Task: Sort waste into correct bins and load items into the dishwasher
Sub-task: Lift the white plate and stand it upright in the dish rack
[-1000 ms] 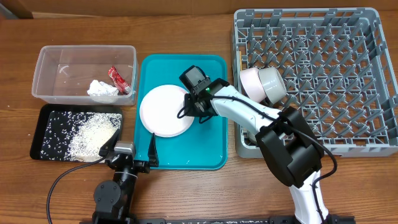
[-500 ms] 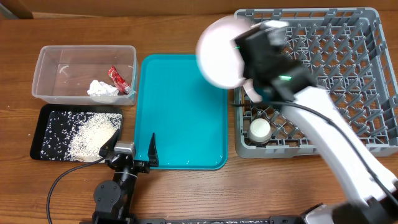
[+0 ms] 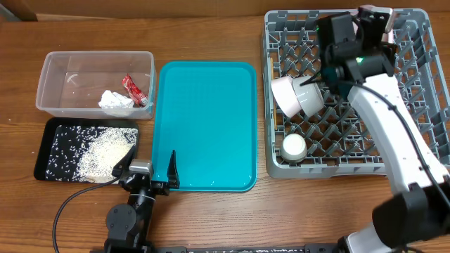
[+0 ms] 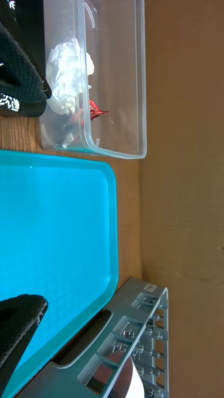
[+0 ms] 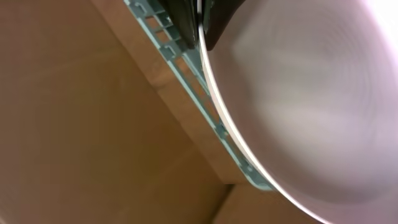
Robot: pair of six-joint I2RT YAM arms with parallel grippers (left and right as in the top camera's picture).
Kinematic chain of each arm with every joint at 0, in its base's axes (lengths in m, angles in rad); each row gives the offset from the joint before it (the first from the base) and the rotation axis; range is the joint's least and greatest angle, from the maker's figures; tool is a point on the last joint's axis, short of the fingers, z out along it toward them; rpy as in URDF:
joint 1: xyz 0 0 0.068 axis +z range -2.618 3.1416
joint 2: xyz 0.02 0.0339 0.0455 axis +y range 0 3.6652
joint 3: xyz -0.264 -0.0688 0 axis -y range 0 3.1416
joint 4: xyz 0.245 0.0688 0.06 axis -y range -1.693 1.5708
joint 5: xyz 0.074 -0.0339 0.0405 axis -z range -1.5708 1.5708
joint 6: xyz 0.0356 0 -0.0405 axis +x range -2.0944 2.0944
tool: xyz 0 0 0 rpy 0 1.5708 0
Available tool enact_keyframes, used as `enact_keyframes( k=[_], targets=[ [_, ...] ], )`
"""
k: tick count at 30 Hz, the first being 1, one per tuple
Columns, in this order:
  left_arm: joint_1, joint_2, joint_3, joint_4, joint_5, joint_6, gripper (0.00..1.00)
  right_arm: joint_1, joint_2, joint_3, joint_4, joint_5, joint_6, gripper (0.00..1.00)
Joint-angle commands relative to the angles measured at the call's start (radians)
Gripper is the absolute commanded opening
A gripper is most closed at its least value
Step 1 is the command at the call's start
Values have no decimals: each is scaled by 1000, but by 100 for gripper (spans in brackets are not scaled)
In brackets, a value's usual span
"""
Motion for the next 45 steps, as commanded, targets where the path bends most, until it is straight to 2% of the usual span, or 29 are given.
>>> enact_keyframes(
  k=[1,9,10,13,16,18,21,27,29,34,37,41,45],
  targets=[
    [5,-3,-5,0,-14,19,100,-19,59,-3,4,40,-14,4],
    [5,-3,-5,0,-14,19,100,12,109,-5,-4,37,-13,5],
    [5,-3,-5,0,-14,19,100,18,109,-5,-6,37,-13,12],
    [5,-3,-5,0,-14,19,100,43,105,-5,-14,49,-13,44],
    [5,-3,-5,0,-14,19,100,77,87,-5,-21,53,-9,54],
    [5,-3,-5,0,-14,19,100,107,63,-5,-22,53,-2,56],
    [5,-3,-5,0,-14,19,100,153,7,-5,-34,28,56,64],
    [5,-3,-5,0,-14,19,100,274,-192,-3,-75,-325,98,71],
    [5,-3,-5,0,-14,19,100,324,-268,-3,-77,-499,97,100],
    [5,-3,-5,0,-14,19,100,455,-446,-3,-16,-960,97,100],
    [5,-3,-5,0,-14,19,100,483,-489,-3,-9,-1109,96,100],
    [5,-3,-5,0,-14,19,100,479,-519,-3,-134,-1096,17,100],
    [5,-3,-5,0,-14,19,100,455,-595,-3,-226,-990,40,100]
  ],
)
